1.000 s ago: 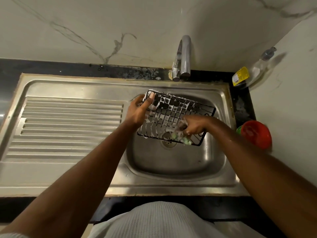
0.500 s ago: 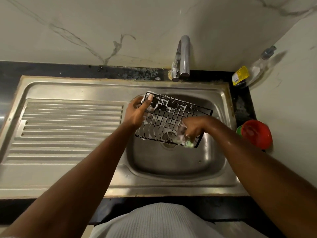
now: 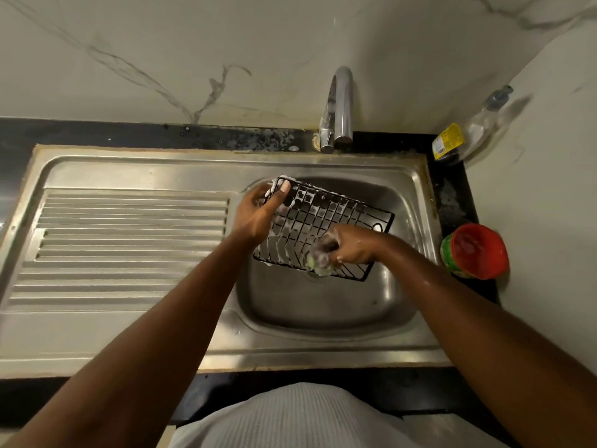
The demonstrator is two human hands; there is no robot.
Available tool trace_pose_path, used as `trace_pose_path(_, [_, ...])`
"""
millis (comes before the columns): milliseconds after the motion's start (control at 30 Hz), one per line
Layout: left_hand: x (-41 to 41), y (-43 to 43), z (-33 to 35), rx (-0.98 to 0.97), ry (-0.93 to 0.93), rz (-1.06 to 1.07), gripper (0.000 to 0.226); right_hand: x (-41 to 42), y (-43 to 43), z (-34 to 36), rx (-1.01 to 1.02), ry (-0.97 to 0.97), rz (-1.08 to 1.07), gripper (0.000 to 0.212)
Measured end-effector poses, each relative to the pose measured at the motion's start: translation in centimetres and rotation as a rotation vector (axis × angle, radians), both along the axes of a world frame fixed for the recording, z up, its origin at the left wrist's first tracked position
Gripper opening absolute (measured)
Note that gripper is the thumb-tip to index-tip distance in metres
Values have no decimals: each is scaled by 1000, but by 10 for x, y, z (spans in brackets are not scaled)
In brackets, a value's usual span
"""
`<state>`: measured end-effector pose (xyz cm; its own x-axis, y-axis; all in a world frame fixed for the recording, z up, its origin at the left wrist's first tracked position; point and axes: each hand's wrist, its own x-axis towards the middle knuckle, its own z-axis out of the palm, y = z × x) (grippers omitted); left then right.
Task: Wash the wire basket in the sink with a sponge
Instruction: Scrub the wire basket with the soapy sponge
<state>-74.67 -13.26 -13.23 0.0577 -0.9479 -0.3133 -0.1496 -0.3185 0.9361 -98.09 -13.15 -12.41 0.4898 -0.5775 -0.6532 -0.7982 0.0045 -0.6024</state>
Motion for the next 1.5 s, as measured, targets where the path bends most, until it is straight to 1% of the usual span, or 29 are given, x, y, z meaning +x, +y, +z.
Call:
trace_pose_path(67, [0, -1, 4, 19, 30, -2, 75, -19, -7, 7, -10, -23, -92, 32])
trace_pose_path(133, [1, -5, 8, 48, 39, -8, 78, -31, -8, 5, -93, 27, -126, 37])
trace_pose_path(167, [2, -8, 9, 60, 39, -11, 76, -32, -5, 2, -84, 57, -108, 44])
trace_pose_path(233, [3, -14, 13, 83, 40, -28, 68, -29, 10, -7, -3, 97, -38, 73])
trace_pose_path(267, [3, -17, 13, 97, 46, -46, 66, -24, 20, -14, -18, 128, 22, 88])
trace_pose_path(300, [2, -19, 15, 115, 61, -61, 68, -19, 29, -22, -102, 176, 111, 96])
trace_pose_path(333, [2, -20, 16, 139, 68, -79, 73, -14, 36, -31, -233, 215, 188, 95])
trace_pose_path(367, [2, -20, 17, 155, 78, -94, 81, -8, 43, -36, -379, 239, 218, 84])
trace_pose_path(400, [3, -21, 18, 166, 76, -100, 87, -3, 47, -40, -489, 239, 199, 71])
trace_pose_path(467, [4, -21, 22, 183, 59, -117, 87, 4, 55, -42, -583, 167, 92, 54])
trace_pose_path(533, [7, -22, 29, 203, 80, -162, 79, 8, 61, -42, -603, 100, 12, 45])
trace_pose_path(600, [9, -23, 34, 210, 110, -209, 78, 13, 67, -44, -624, 84, -14, 40])
trace_pose_path(667, [12, -18, 37, 214, 154, -190, 73, 22, 73, -46, -622, 72, -39, 38])
trace_pose_path(700, [13, -12, 35, 222, 222, -146, 71, 27, 74, -46, -620, 57, -56, 37])
trace_pose_path(767, [12, 5, 28, 284, 398, -21, 75, 35, 75, -48, -616, 22, -110, 37])
trace_pose_path(800, [8, 13, 23, 321, 437, 18, 77, 40, 75, -49, -624, 13, -143, 38])
trace_pose_path(833, [0, 21, 19, 339, 415, 24, 83, 44, 75, -49, -630, 5, -177, 38])
trace_pose_path(900, [-19, 34, 16, 356, 340, 5, 105, 52, 74, -48, -645, -27, -220, 35])
trace_pose_path(933, [-29, 38, 17, 349, 326, 51, 104, 56, 76, -47, -656, -41, -213, 34])
trace_pose_path(1000, [-43, 39, 24, 335, 367, 244, 78, 63, 80, -45, -697, -58, -175, 36])
trace_pose_path(1033, [-44, 37, 21, 334, 393, 327, 71, 65, 81, -44, -698, -79, -176, 37])
trace_pose_path(1100, [-43, 37, 21, 331, 429, 402, 75, 65, 82, -42, -588, -185, -259, 40])
trace_pose_path(1133, [-41, 36, 23, 332, 436, 408, 73, 64, 81, -40, -466, -248, -314, 42])
trace_pose_path(1200, [-37, 33, 28, 319, 455, 411, 55, 62, 78, -34, -175, -299, -397, 55])
trace_pose_path(1267, [-34, 30, 24, 320, 471, 387, 44, 59, 75, -35, -25, -292, -429, 64])
trace_pose_path(1333, [-32, 29, 29, 299, 458, 350, 43, 57, 73, -38, -22, -287, -425, 61])
trace_pose_path(1400, [-32, 27, 31, 299, 459, 340, 55, 51, 66, -38, -36, -260, -454, 60])
trace_pose_path(1433, [-31, 26, 31, 300, 451, 343, 55, 48, 62, -36, -43, -246, -478, 57])
trace_pose_path(1500, [-29, 23, 35, 285, 441, 343, 43, 44, 53, -29, -130, -227, -510, 51])
